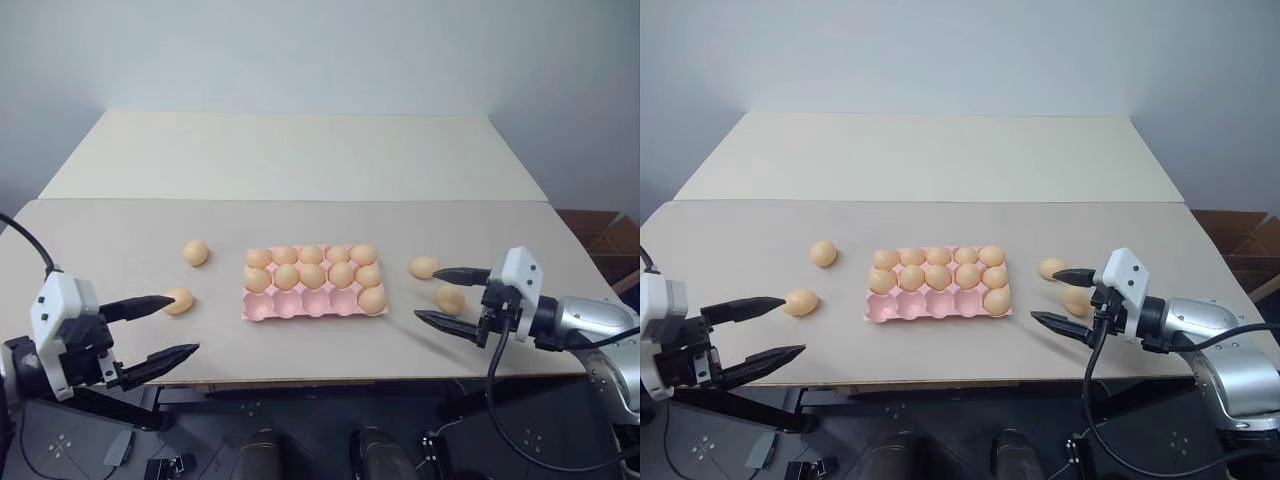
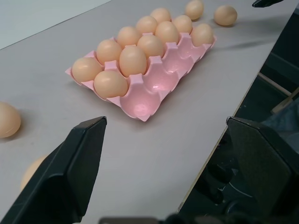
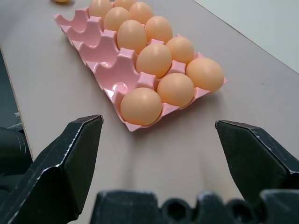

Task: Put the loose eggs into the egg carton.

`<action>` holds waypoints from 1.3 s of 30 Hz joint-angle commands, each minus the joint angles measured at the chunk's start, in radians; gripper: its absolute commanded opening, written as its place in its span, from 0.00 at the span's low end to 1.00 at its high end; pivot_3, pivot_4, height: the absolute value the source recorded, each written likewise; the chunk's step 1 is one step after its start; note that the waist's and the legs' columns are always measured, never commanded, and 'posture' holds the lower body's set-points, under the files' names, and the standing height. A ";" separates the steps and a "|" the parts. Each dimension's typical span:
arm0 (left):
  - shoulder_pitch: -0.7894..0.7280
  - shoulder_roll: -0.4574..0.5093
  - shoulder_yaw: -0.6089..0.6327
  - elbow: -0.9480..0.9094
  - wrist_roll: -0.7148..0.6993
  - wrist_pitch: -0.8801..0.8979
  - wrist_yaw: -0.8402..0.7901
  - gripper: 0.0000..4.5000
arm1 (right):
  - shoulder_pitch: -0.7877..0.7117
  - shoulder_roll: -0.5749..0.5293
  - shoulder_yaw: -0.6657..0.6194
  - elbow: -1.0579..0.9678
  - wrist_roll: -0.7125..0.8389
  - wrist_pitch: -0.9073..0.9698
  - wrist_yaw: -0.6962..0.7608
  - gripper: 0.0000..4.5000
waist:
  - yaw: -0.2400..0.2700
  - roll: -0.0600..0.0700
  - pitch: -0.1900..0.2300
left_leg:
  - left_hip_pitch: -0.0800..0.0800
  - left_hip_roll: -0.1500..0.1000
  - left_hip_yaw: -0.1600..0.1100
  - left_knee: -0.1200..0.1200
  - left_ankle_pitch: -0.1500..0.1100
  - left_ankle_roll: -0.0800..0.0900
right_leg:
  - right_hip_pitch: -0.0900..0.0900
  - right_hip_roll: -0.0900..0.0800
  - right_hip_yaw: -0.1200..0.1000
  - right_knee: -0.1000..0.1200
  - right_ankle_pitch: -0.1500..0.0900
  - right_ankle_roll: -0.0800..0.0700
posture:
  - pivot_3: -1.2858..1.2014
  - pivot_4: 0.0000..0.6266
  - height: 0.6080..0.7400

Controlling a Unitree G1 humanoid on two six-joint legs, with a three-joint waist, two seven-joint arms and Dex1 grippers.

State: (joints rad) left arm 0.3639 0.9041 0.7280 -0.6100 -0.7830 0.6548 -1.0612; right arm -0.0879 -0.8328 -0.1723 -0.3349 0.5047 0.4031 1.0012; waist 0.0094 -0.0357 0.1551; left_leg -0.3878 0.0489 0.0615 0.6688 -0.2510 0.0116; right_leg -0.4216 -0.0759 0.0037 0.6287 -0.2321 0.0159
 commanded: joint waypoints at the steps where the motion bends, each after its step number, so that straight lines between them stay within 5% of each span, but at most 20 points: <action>1: -0.040 -0.005 -0.002 0.013 -0.010 -0.009 0.037 0.99 | 0.003 -0.014 -0.041 -0.033 0.010 -0.026 0.010 1.00 | 0.000 0.000 0.000 | 0.000 0.000 0.000 0.000 0.000 0.000 | 0.000 0.000 0.000 0.000 0.000 0.000 | 0.52 0.24 1.00; 14: -0.091 0.028 -0.051 0.030 -0.020 -0.026 0.006 0.99 | -0.010 -0.042 -0.052 -0.033 -0.035 -0.022 -0.018 1.00 | 0.000 0.000 0.000 | 0.002 0.000 0.004 0.000 0.000 0.000 | -0.001 0.000 0.004 0.000 0.001 0.001 | 0.52 0.24 1.00; 24: -0.174 0.041 -0.147 0.080 0.001 -0.057 -0.040 0.99 | 0.045 -0.141 -0.087 -0.071 -0.067 0.175 -0.110 1.00 | 0.002 0.000 0.000 | 0.001 0.000 0.005 -0.001 0.000 0.000 | -0.001 0.001 0.005 -0.001 0.005 -0.003 | 0.52 0.24 1.00; 39: -0.221 0.046 -0.192 0.095 0.013 -0.066 -0.052 1.00 | -0.188 0.037 0.128 0.129 -0.191 0.480 -0.407 0.96 | -0.019 0.000 0.000 | 0.000 0.000 0.007 -0.001 0.000 0.000 | -0.003 0.001 0.008 -0.002 0.010 0.003 | 0.52 0.24 1.00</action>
State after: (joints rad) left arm 0.1466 0.9449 0.5222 -0.4970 -0.7691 0.6108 -1.1113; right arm -0.2567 -0.8011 -0.0348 -0.2080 0.3289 0.8797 0.6202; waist -0.0094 -0.0361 0.1550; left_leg -0.3880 0.0486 0.0682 0.6680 -0.2511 0.0120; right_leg -0.4249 -0.0745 0.0114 0.6262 -0.2216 0.0191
